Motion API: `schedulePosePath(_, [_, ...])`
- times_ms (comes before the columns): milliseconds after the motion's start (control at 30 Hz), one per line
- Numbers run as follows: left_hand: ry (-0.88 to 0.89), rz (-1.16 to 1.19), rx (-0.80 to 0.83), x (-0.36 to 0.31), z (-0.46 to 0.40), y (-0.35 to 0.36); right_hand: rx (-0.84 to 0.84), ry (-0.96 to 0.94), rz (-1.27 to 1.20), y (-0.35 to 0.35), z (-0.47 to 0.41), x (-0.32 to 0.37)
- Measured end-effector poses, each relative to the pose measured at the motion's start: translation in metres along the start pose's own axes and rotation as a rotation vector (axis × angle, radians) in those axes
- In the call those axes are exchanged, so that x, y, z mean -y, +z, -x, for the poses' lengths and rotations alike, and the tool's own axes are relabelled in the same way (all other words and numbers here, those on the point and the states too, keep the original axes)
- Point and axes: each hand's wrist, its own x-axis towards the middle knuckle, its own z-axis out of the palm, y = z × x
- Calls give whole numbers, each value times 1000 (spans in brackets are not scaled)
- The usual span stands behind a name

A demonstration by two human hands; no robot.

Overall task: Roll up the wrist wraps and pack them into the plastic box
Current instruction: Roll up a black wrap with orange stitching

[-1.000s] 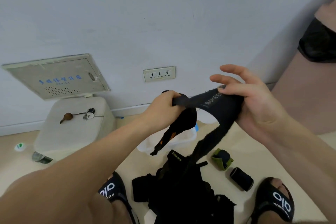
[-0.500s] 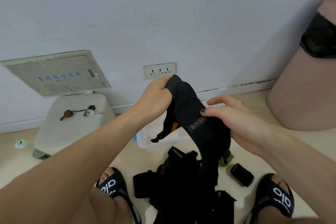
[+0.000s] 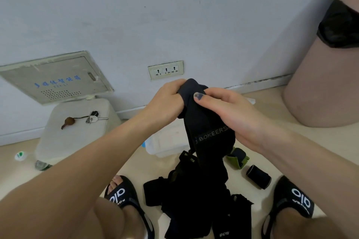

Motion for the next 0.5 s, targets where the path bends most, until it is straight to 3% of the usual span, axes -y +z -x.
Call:
schedulePosePath(100, [-3, -56, -74, 2, -3, -4, -6, -13, -13, -2, 0, -1])
schedulePosePath(233, [-31, 118, -168, 5, -7, -12, -30, 52, -73, -6, 1, -3])
schedulePosePath(500, [-68, 353, -161, 1, -7, -12, -77, 95, -123, -9, 3, -7])
